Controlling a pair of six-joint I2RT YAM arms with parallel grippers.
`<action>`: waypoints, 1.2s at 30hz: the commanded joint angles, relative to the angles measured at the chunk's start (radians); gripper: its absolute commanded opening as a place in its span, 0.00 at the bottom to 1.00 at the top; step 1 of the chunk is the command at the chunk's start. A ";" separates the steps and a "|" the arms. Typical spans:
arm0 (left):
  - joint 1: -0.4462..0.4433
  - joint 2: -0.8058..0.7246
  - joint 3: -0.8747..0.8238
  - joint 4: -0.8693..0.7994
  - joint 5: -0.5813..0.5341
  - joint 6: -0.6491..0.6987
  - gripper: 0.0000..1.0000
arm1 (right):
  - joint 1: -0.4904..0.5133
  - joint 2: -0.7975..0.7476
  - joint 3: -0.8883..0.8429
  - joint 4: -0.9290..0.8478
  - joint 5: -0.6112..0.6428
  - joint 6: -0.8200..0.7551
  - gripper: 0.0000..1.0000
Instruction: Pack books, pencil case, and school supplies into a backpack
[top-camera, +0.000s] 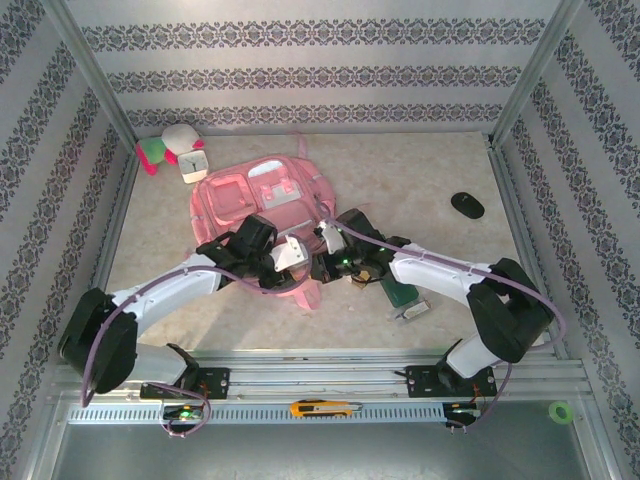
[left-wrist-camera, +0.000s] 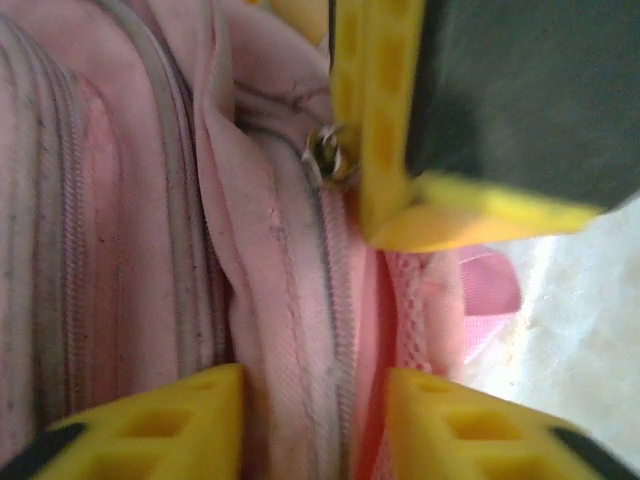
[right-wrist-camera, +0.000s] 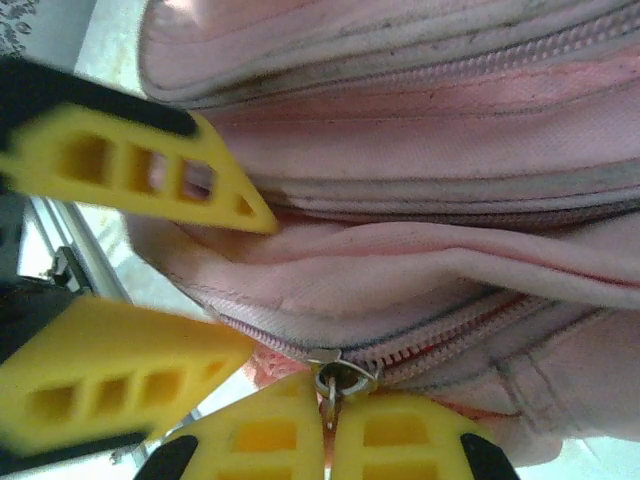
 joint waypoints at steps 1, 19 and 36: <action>-0.006 -0.002 0.011 -0.003 -0.070 0.067 0.18 | -0.026 -0.061 0.003 -0.012 -0.063 0.005 0.00; 0.096 -0.394 -0.031 -0.474 -0.109 0.247 0.30 | -0.084 0.009 0.010 -0.005 -0.200 -0.103 0.00; -0.057 -0.092 -0.034 -0.006 -0.112 0.009 0.61 | 0.032 -0.065 0.000 0.024 -0.180 -0.054 0.00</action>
